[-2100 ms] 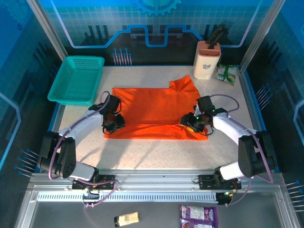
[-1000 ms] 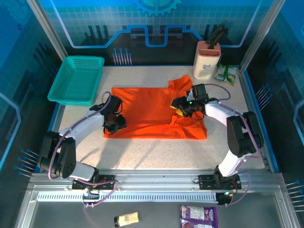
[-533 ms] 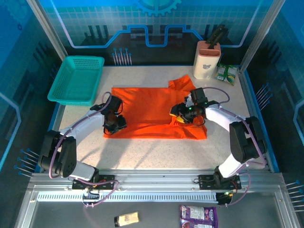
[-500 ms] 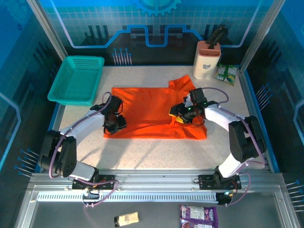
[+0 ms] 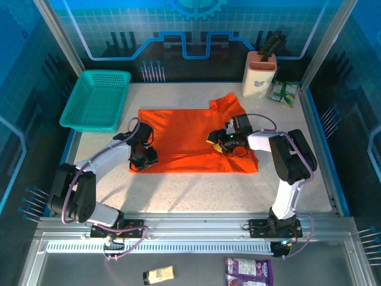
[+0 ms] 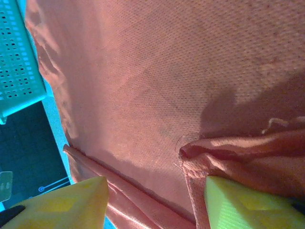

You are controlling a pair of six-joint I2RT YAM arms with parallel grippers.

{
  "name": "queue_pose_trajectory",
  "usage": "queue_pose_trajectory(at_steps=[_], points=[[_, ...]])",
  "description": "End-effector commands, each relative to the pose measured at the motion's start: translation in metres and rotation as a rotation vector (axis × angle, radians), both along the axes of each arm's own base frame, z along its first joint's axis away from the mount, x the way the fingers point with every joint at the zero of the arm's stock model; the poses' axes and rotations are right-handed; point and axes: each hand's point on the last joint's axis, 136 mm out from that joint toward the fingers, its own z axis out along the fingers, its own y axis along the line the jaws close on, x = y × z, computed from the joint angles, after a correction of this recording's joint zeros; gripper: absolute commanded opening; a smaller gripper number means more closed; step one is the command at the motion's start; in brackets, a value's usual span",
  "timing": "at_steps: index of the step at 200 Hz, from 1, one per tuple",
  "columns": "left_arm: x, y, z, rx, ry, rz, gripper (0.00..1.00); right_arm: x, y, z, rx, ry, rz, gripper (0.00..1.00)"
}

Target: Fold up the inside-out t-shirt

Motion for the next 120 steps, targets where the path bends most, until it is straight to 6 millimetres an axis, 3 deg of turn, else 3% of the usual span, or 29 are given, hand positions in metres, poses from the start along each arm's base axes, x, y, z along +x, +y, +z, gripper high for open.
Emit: queue_pose_trajectory(at_steps=[1,23,49,95,120], points=[[-0.010,0.003,0.002,0.008,0.005,0.000,0.23,-0.007,-0.006,0.000,0.000,0.010,-0.014,0.57],[-0.007,0.003,0.003,0.012,-0.004,-0.005,0.23,-0.007,-0.013,0.028,-0.006,-0.037,-0.009,0.57],[0.002,0.005,0.003,0.041,-0.016,-0.025,0.22,-0.018,-0.039,0.054,-0.077,-0.066,-0.015,0.58],[0.016,0.014,-0.008,0.077,0.004,-0.028,0.20,-0.065,-0.099,0.056,-0.252,-0.004,-0.051,0.57],[0.011,0.021,-0.022,0.075,0.044,-0.013,0.16,-0.091,-0.121,0.044,-0.254,0.035,-0.068,0.58]])
